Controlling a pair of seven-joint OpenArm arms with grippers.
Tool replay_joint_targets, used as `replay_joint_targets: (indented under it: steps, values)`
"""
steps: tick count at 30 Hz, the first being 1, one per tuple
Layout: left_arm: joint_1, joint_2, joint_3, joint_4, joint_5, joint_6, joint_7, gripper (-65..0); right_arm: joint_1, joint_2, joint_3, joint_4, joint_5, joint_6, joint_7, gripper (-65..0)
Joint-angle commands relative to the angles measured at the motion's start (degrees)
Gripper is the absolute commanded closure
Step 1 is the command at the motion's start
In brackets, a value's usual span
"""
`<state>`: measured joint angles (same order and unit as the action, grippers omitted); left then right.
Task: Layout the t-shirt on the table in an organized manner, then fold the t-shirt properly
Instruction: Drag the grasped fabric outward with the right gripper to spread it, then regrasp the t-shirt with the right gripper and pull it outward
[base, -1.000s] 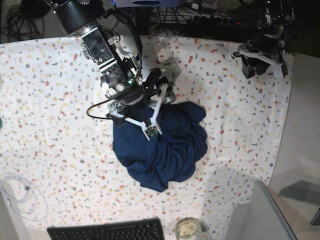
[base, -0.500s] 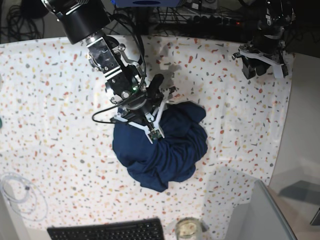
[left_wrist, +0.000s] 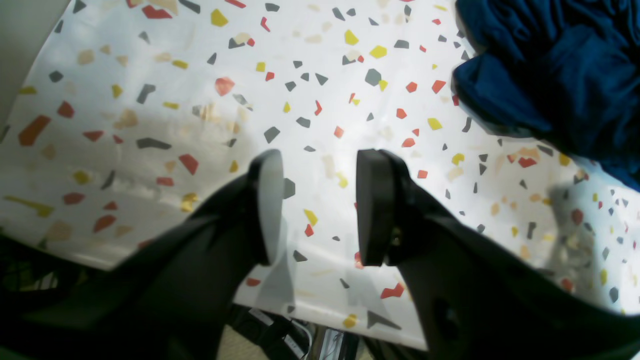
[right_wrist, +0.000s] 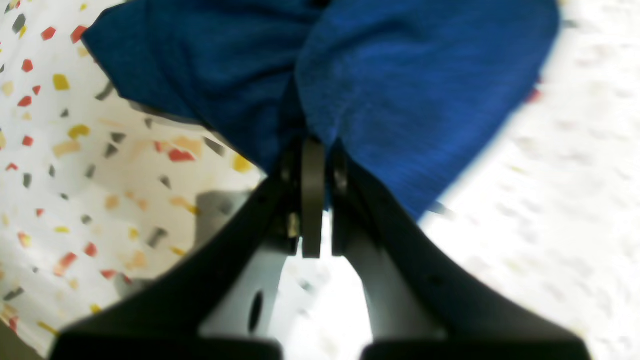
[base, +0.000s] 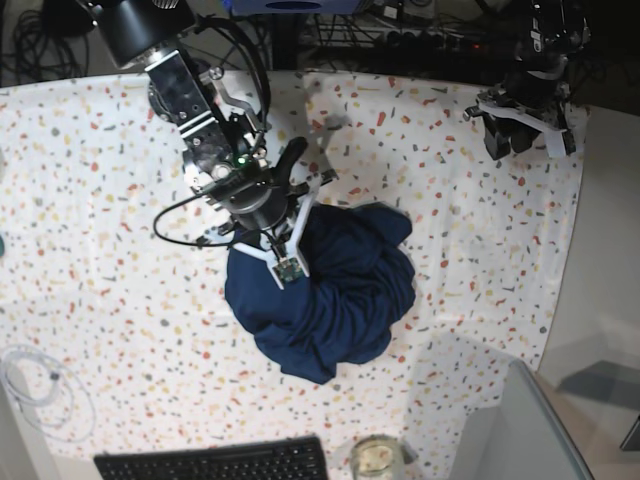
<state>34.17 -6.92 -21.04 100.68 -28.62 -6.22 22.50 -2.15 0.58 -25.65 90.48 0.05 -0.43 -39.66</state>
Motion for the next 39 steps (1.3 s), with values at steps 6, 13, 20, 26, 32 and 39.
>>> replay_joint_targets:
  steps: [6,13,20,26,32,39]
  values:
    - [0.24,-0.51,-0.11,0.81,-0.17,-0.24,-1.10,-23.5,0.53,4.74,13.91,8.29,-0.27,0.03,-0.03,-0.8]
    - [0.33,-0.42,0.07,0.81,-0.17,-0.24,-1.10,-23.5,12.39,12.12,28.07,-6.21,-0.10,0.12,1.99,-0.8]
    - [0.77,-0.51,-0.46,0.81,-0.08,-0.24,-1.10,-23.5,25.05,15.99,41.34,-28.81,-0.27,-0.15,3.57,-1.8]
    - [0.77,-0.25,0.16,0.81,-0.08,-0.24,-1.10,-23.7,23.65,16.87,41.61,-24.24,-0.27,0.12,1.81,-35.3]
    - [0.60,-0.34,0.16,0.81,-0.08,-0.24,-1.10,-24.5,0.79,12.83,24.37,6.45,-0.19,6.62,-1.44,-52.1]
    - [0.33,-0.42,0.16,1.16,-0.08,-0.24,-1.10,-45.3,-7.30,8.78,4.42,10.14,-0.27,8.65,-1.62,-53.0]
